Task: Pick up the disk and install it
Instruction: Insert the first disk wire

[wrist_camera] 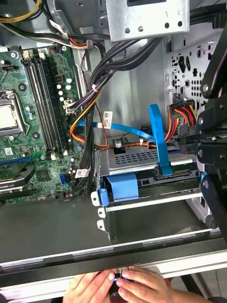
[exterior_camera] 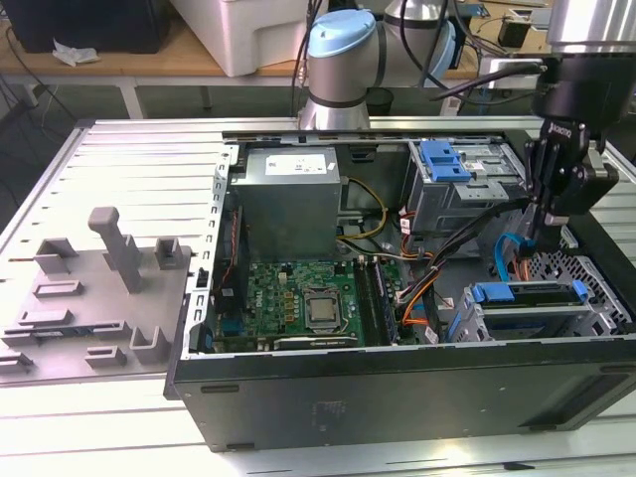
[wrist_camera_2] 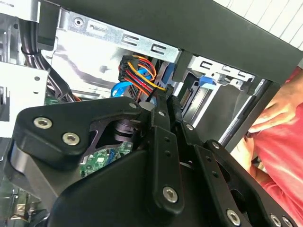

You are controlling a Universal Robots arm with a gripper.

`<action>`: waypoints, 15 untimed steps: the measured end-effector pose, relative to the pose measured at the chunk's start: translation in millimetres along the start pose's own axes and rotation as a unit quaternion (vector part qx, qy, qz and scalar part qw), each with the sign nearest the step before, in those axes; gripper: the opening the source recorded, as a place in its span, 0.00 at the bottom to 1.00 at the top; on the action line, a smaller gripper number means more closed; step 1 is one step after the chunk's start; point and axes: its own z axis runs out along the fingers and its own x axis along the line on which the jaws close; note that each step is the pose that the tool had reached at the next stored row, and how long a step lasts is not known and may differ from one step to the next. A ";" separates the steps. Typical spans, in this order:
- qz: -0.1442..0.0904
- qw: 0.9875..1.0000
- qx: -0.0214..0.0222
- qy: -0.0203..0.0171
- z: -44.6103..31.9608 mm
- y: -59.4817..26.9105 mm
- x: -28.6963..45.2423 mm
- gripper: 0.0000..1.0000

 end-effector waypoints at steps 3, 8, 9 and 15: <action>-0.005 1.000 0.002 -0.003 0.7 1.3 2.3 0.17; -0.012 1.000 0.005 -0.007 2.6 3.1 7.5 0.17; -0.013 1.000 0.006 -0.009 3.1 3.4 9.0 0.17; -0.017 1.000 0.010 -0.015 2.7 5.7 18.3 0.17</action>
